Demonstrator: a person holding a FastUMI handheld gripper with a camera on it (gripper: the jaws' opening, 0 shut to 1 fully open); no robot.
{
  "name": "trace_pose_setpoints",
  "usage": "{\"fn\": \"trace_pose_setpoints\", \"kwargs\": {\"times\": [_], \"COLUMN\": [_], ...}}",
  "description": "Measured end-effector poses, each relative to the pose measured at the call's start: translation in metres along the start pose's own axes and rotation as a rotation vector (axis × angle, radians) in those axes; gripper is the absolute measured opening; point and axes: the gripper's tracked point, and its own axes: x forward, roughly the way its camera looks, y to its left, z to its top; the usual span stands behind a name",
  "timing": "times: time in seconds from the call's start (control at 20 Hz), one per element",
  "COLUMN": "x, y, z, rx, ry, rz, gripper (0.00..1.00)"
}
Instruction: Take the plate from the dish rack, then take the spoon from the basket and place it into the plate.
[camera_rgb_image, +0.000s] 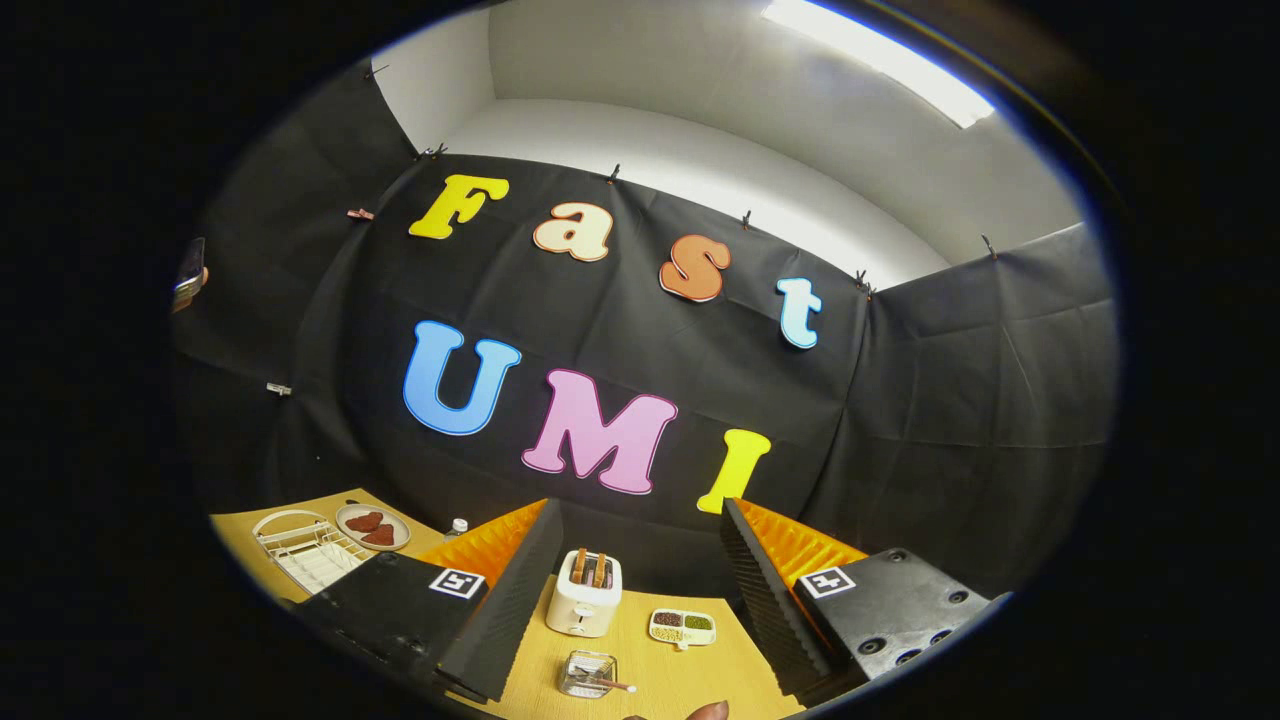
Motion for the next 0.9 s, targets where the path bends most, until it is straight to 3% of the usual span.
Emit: {"fn": "trace_pose_setpoints", "kwargs": {"times": [0.2, 0.6, 0.9], "x": [0.001, 0.029, 0.048], "y": [0.011, 0.113, 0.208], "z": [-0.005, -0.023, -0.093], "rx": [0.015, 0.064, 0.133], "ry": [0.013, 0.113, 0.382], "rz": [0.026, 0.243, 0.399], "gripper": [0.97, 0.98, 0.98]}}
